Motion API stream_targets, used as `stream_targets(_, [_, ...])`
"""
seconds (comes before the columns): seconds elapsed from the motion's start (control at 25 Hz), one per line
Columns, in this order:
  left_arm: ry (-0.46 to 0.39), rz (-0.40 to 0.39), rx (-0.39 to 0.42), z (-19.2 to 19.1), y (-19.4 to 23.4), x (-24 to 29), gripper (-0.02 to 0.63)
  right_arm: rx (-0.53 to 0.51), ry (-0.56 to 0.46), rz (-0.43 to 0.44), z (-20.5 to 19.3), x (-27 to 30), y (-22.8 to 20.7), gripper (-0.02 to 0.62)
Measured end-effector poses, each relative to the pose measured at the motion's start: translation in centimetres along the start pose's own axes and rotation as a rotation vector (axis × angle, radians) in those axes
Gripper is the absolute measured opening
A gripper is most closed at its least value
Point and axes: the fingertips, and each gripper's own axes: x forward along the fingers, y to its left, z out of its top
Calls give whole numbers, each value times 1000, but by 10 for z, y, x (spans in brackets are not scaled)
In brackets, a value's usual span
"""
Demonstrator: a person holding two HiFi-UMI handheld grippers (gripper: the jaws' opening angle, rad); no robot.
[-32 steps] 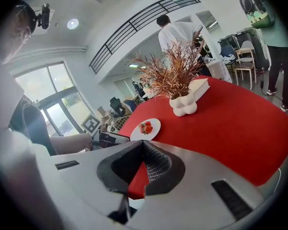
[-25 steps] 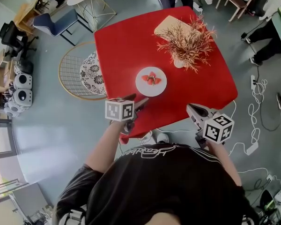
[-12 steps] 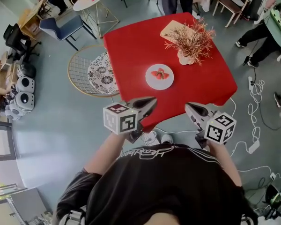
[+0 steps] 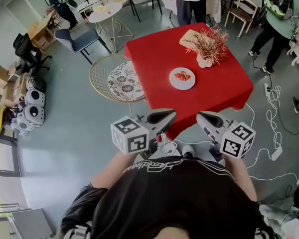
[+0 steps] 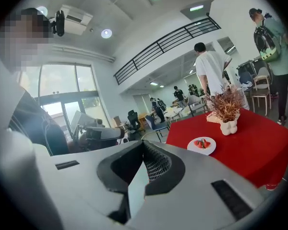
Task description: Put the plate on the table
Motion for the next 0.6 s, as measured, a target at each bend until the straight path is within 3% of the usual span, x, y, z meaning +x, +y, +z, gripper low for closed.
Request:
stream_targets(0.28, [-3,-37,7,-24,-39,-59,8,-11,-29,-23,-27,-10,71,8])
stream_targets(0.6, [-4,-80,42,-34,-59,-95,8,-1,-58,-80,-44,-14,107,8])
